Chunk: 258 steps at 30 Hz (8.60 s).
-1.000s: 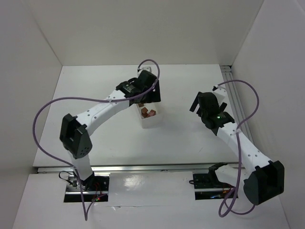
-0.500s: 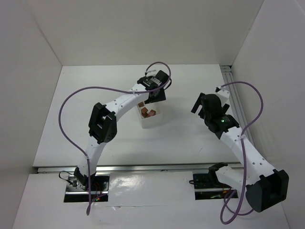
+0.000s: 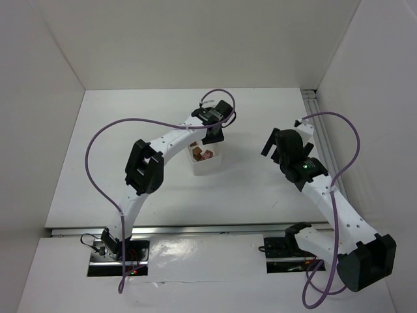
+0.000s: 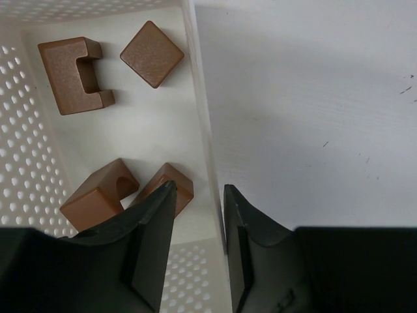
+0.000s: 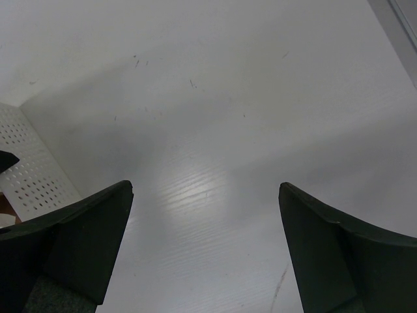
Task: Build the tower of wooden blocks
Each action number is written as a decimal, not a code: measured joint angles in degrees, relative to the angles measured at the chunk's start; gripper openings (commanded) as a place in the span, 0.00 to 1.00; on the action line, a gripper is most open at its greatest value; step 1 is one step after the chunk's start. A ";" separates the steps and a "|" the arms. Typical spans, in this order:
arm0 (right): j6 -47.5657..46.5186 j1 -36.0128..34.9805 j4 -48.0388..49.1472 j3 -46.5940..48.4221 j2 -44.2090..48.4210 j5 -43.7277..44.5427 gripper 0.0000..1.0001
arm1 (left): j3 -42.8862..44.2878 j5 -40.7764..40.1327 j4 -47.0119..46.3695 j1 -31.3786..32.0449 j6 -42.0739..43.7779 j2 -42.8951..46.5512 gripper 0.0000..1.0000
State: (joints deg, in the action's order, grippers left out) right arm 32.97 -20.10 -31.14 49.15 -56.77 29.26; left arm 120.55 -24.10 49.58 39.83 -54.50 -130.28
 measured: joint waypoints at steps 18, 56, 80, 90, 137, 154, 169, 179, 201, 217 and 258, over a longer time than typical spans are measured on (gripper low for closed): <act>0.22 0.00 -0.61 0.00 0.68 0.00 1.00 | -6.12 12.76 -3.45 -0.79 10.43 6.08 0.00; -1.09 0.00 -4.26 4.11 2.27 1.62 1.00 | -46.01 81.07 -113.35 -15.93 -43.28 2.91 0.00; -1.09 -0.39 -4.33 4.11 2.14 1.53 1.00 | -47.04 76.81 -123.29 -15.91 -57.92 -4.17 0.00; -1.09 -0.39 -4.35 4.11 1.84 1.38 1.00 | -43.82 76.70 -121.63 -15.56 -58.51 -4.52 0.00; -1.77 -0.39 -10.91 19.19 6.10 3.63 1.00 | -25.92 82.53 -120.76 -9.25 -57.99 -1.20 0.00; -3.56 -0.46 -9.77 16.59 1.11 3.19 1.00 | -7.50 47.23 -18.69 -27.63 22.88 18.08 0.00; -3.72 -0.55 -9.64 15.30 -8.37 -0.92 1.00 | -3.85 3.87 -4.09 -40.65 36.00 7.72 0.00; -1.18 -0.55 -9.64 15.04 -16.90 -2.58 1.00 | 6.10 1.68 -4.07 -44.50 38.32 -4.74 0.37; -7.06 -4.52 -3.19 37.68 -48.46 -7.85 1.00 | -9.46 22.49 -6.62 -27.30 38.56 27.91 1.00; -15.85 -3.48 -1.46 54.77 -66.93 -18.78 1.00 | -52.35 23.45 -14.91 -20.13 23.76 42.86 0.92; -34.88 -1.99 2.84 63.45 -78.20 -25.97 0.62 | -52.30 19.80 -16.52 -20.59 22.84 43.10 0.92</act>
State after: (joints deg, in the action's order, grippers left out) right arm -1.91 -22.09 -28.29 112.60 -134.98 3.29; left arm 68.25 -4.29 33.06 19.25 -31.66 -87.18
